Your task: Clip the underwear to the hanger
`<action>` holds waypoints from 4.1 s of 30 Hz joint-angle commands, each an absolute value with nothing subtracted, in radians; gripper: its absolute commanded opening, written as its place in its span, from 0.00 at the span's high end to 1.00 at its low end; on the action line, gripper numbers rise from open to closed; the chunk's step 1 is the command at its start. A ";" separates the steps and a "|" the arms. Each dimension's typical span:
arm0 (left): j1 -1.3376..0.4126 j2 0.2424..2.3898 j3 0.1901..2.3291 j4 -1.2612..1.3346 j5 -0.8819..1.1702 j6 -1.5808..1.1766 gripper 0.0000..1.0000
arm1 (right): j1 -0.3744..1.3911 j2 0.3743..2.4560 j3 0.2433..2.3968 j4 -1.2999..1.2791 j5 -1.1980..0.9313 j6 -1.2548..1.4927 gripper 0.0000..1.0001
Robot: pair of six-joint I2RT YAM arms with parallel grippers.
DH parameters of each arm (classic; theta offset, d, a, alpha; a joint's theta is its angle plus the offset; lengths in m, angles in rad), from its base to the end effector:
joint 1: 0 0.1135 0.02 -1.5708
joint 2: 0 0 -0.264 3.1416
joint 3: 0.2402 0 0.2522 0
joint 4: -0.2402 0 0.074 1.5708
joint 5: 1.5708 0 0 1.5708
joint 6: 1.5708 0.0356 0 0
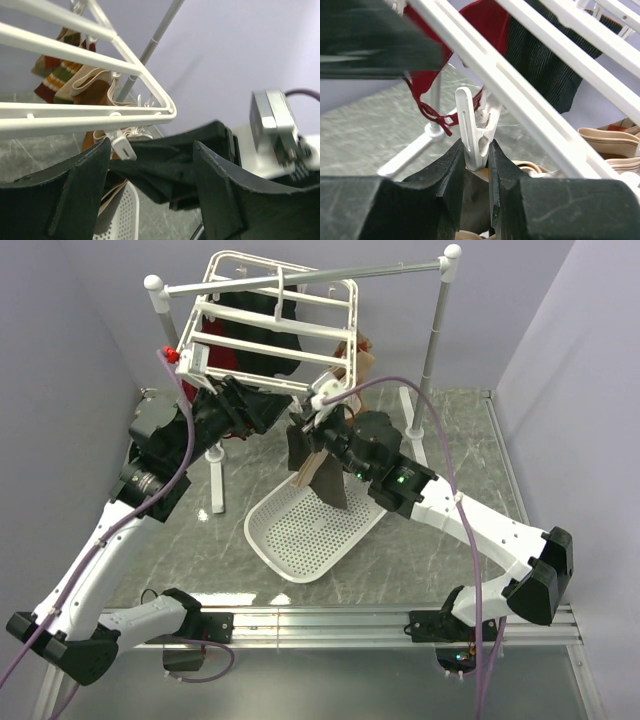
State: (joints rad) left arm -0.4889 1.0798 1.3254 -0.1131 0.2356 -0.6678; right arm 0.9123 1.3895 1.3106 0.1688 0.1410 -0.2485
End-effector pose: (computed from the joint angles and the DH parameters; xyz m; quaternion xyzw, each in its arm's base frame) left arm 0.1958 -0.1136 0.4784 0.0296 0.6595 -0.4733 0.5833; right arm 0.2060 0.2580 0.4235 -0.3255 0.5913 0.1950 0.7116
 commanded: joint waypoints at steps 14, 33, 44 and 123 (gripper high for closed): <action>-0.448 1.086 1.193 0.158 0.402 -0.678 0.43 | 0.716 1.345 1.394 0.113 -0.356 0.242 1.00; -0.445 1.146 1.212 0.229 0.403 -0.692 0.82 | 0.695 1.368 1.397 0.121 -0.483 0.279 1.00; -0.445 1.167 1.259 0.115 0.376 -0.704 1.00 | 0.767 1.362 1.445 0.055 -0.175 0.036 0.54; -0.431 1.135 1.212 0.120 0.304 -0.807 0.68 | 0.808 1.367 1.428 0.032 -0.210 -0.003 1.00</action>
